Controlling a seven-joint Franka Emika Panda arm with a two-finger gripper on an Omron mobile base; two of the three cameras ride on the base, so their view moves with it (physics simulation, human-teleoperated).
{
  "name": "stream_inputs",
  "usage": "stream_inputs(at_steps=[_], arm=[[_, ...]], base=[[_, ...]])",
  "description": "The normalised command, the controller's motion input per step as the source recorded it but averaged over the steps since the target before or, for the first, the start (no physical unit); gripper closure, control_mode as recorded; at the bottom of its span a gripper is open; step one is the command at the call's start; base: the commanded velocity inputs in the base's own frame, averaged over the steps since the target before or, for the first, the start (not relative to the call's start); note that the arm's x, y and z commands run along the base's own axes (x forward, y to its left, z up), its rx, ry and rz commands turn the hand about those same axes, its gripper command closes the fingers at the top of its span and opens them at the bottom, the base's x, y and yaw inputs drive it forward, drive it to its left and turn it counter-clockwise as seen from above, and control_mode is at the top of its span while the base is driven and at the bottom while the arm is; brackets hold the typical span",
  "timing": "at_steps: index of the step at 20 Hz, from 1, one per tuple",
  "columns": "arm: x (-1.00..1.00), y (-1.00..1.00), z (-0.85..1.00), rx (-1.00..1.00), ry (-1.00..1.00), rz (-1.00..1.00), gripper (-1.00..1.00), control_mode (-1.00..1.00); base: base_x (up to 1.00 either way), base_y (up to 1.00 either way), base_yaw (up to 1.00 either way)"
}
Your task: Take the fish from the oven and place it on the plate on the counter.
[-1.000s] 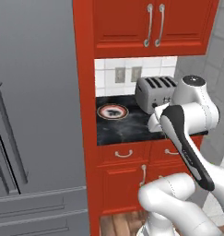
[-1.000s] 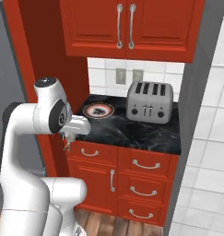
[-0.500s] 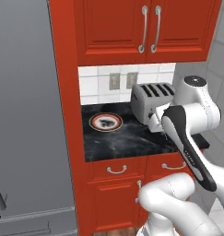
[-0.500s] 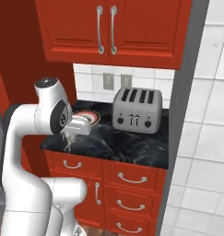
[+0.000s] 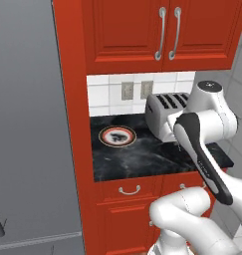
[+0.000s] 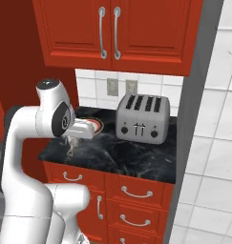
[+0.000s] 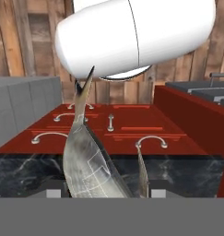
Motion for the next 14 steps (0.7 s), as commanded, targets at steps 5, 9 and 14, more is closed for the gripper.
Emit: stream_inputs(at_steps=[5,9,14], arm=[[0.08,0.02,0.00,0.00,0.01,0.07,1.00,-1.00],[0.14,0.22,0.05,0.00,0.00,0.10,1.00,-1.00],[0.21,0.03,0.00,0.00,0.00,0.16,1.00,-1.00]], base=[[0.00,0.00,0.00],[0.00,0.00,0.00],[0.00,0.00,0.00]])
